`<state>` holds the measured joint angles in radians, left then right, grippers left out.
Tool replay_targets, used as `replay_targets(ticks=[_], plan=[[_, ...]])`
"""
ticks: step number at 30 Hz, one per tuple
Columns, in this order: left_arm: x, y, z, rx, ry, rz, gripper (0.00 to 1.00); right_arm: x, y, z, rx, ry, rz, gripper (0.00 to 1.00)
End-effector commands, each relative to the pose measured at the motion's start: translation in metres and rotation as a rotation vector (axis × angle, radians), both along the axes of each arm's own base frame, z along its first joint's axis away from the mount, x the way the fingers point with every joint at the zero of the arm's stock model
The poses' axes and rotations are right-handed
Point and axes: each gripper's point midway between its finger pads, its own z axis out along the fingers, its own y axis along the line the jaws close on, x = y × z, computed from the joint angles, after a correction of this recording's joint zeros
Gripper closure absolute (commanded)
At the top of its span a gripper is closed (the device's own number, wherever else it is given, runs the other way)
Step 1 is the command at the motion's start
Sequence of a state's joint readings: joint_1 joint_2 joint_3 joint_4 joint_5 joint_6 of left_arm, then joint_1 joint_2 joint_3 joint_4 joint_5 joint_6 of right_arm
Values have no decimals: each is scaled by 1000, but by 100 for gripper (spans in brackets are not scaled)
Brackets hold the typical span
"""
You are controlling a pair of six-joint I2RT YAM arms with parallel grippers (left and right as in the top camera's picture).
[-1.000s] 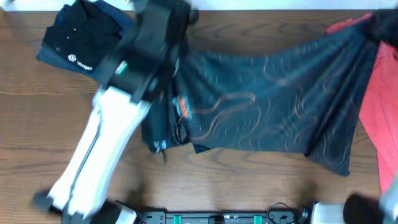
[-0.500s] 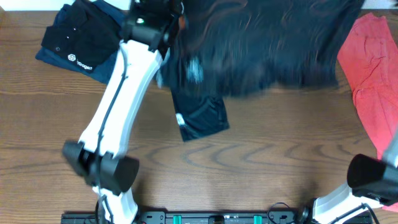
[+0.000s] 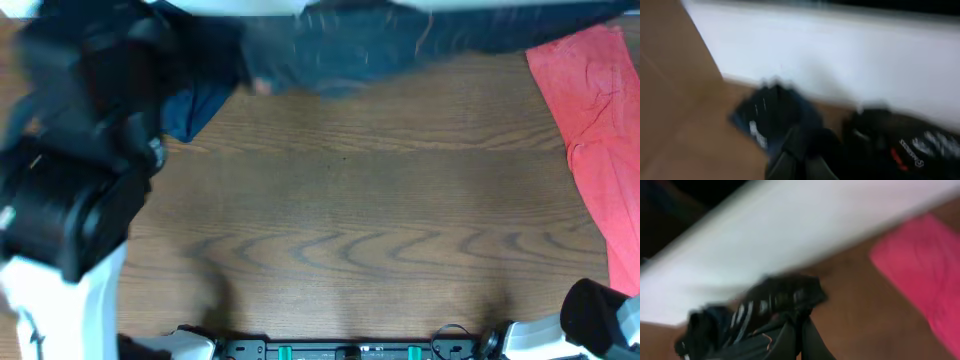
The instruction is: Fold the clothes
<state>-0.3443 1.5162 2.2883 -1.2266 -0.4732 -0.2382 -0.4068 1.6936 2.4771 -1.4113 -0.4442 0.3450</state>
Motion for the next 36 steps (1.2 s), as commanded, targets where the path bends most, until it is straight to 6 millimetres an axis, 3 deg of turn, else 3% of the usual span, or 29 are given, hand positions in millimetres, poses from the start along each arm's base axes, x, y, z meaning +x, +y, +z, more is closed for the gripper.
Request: replay_targets(ticks=[1,4,7,10,13,18,23,26,31,36], plan=[[29,-30,-84,-70,267,-60,94,0,-10,-43,-63,156,-4,98],[31,-41,-149,-72,480,-61,94,-13,-3,-71,-53,278,34,98],[25,-39,-206,-60,659,9,94,-26,5,-94,-33,383,74,98],[7,-38,-247,-54,813,45,94,-37,12,-113,-23,466,119,98],[-14,-40,-271,-63,935,38,94,-44,20,-131,-12,526,152,99],[-46,-31,-273,-38,1060,63,94,-54,20,-166,11,640,161,99],[-69,-30,-261,-37,1098,65,94,-57,20,-181,18,668,160,99],[-80,-46,-252,-97,1088,0,94,-64,14,-178,-14,663,125,99],[-104,-69,-237,-89,1055,-112,94,-92,-22,-169,-134,706,-99,98],[-134,-106,-248,-78,1108,-248,94,-108,-34,-162,-139,708,-191,98]])
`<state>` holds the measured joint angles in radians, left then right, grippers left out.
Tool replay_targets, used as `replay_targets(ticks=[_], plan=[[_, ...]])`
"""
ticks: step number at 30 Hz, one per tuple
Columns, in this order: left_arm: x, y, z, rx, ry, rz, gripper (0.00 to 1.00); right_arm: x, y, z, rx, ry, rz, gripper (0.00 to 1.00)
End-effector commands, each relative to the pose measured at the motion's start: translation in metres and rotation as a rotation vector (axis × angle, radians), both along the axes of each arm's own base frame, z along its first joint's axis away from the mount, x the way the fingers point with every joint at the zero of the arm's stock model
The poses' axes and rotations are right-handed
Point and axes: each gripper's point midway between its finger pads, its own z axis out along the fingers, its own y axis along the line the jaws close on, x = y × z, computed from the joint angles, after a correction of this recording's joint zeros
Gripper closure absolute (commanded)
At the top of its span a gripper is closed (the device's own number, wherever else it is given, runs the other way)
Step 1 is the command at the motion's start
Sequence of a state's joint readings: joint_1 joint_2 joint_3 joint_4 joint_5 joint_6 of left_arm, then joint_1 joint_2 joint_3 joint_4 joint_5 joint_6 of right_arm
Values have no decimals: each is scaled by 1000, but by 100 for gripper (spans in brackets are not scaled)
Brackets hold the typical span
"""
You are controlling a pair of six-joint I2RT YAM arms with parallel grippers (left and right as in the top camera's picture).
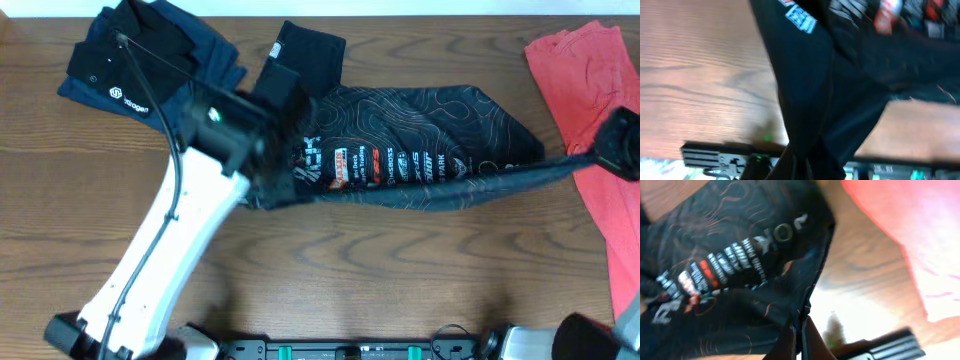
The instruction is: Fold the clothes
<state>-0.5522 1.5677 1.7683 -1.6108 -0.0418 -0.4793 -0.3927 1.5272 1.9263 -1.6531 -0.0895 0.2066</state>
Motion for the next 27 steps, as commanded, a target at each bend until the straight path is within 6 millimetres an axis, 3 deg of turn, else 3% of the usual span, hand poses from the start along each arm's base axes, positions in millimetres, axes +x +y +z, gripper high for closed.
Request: replay_targets(ticks=[1,6,10,14,20,21,22,23,24,25,27], plan=[[-36,-17,-21,9,130,-44,94,-13,-19,0,-55,27,-105,99],[-58,-30,-60,68,191,-72,94,-22,-22,-2,-55,58,-127,99],[-76,-20,-82,135,260,-47,94,-30,-24,-6,-68,91,-150,98],[-88,-8,-86,185,311,-24,94,-43,-27,-18,-86,144,-197,98],[-107,9,-75,243,367,12,94,-62,-27,-36,-113,192,-230,98],[-111,8,-74,226,374,5,85,-64,-26,-37,-113,192,-230,96],[-114,7,-73,212,378,-2,60,-67,-25,-38,-112,193,-230,91],[-117,5,-72,196,382,-16,53,-69,-24,-39,-112,195,-230,85],[-120,4,-71,185,379,-23,49,-71,-23,-40,-112,199,-224,62],[-122,4,-70,177,377,-27,46,-72,-22,-42,-111,203,-221,48],[-126,2,-67,156,372,-36,32,-73,-21,-43,-104,205,-219,30]])
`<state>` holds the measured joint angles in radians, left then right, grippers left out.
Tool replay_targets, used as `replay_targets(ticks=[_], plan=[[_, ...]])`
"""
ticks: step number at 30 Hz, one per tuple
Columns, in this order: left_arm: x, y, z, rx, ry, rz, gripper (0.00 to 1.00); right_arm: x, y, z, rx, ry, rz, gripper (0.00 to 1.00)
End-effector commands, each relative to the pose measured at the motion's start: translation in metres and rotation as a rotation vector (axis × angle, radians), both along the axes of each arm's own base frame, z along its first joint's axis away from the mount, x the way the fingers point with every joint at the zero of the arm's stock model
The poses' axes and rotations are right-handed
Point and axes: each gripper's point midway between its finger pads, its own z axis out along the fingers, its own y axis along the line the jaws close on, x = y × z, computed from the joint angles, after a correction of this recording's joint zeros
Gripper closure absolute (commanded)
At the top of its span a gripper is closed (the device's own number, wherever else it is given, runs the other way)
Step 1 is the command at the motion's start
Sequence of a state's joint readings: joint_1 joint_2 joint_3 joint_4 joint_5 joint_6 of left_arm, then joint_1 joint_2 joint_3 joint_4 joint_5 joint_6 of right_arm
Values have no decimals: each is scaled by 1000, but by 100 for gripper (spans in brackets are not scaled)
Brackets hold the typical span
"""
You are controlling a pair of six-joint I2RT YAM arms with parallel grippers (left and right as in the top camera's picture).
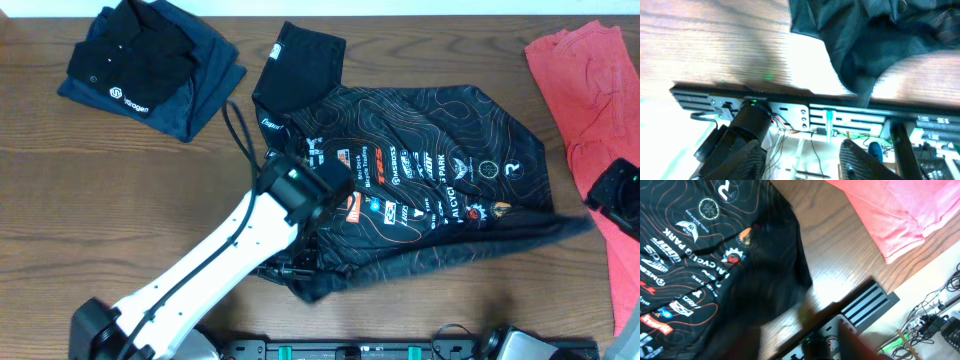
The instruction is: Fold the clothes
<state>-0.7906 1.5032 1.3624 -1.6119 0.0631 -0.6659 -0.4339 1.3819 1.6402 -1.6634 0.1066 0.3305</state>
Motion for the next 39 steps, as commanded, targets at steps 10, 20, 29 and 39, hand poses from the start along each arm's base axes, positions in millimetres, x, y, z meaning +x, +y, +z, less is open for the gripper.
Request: replay_targets(ticks=[10,20,29,39], plan=[[42,2,3,-24,-235,-18,22,19,8,1,47,-97,49,1],[151,4,-19,-117,-442,81,59,24,22,-1,94,-104,156,16],[192,39,-75,-108,-335,188,75,25,24,-17,117,-83,156,15],[215,17,-111,-329,-261,58,53,31,27,-50,158,-69,159,15]])
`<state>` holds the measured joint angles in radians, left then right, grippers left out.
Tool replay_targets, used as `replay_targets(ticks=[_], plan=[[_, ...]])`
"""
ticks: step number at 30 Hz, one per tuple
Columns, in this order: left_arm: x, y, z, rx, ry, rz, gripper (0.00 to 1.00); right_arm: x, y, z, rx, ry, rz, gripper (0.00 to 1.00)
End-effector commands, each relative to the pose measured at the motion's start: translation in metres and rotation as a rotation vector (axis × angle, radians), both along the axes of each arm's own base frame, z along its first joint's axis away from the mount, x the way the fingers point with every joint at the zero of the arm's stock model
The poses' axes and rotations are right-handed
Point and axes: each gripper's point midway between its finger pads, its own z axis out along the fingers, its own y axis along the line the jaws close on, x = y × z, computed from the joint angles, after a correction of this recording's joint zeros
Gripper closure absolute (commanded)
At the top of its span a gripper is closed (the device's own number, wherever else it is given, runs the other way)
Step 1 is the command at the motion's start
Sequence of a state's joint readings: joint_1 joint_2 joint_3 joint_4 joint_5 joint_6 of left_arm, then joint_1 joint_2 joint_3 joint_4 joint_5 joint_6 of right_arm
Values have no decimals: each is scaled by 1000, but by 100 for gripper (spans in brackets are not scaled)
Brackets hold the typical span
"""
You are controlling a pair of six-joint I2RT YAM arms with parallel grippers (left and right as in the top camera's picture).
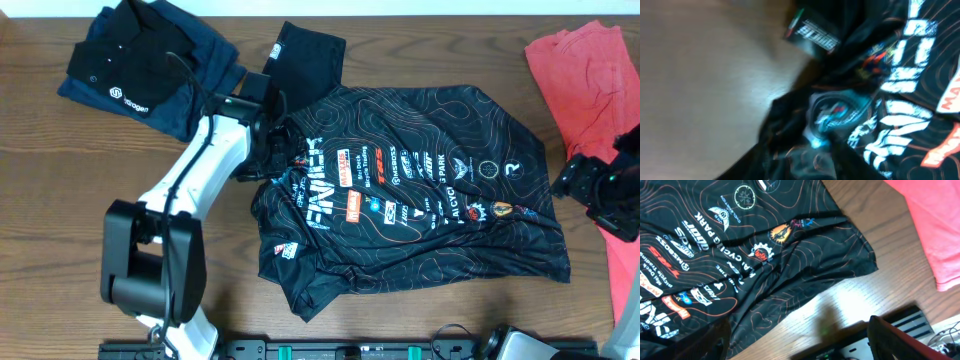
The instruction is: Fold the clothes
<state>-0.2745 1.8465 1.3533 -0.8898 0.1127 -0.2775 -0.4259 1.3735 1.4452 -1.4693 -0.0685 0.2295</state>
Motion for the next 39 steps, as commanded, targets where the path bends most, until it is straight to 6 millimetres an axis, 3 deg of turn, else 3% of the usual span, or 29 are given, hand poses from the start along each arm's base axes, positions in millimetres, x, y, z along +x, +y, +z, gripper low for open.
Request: replay_targets(ticks=[1,7,15,21,27,34,39], plan=[[4,-11,-7,-62,-4,-81,50,1,6,-8,23,1,23,15],[26,-17,-21,-74,-60,-82,46,4,11,-14,51,-10,42,15],[34,-18,-57,-59,-30,-80,45,4,11,-14,52,-10,43,15],[36,-16,-65,-44,-30,-79,49,4,11,-14,51,-10,42,16],[35,-2,-66,36,-26,-69,75,4,11,-14,51,-10,42,18],[27,31,-61,221,7,-58,79,6,10,-16,48,-17,42,25],[25,53,-48,346,23,-46,79,6,10,-29,55,-5,34,27]])
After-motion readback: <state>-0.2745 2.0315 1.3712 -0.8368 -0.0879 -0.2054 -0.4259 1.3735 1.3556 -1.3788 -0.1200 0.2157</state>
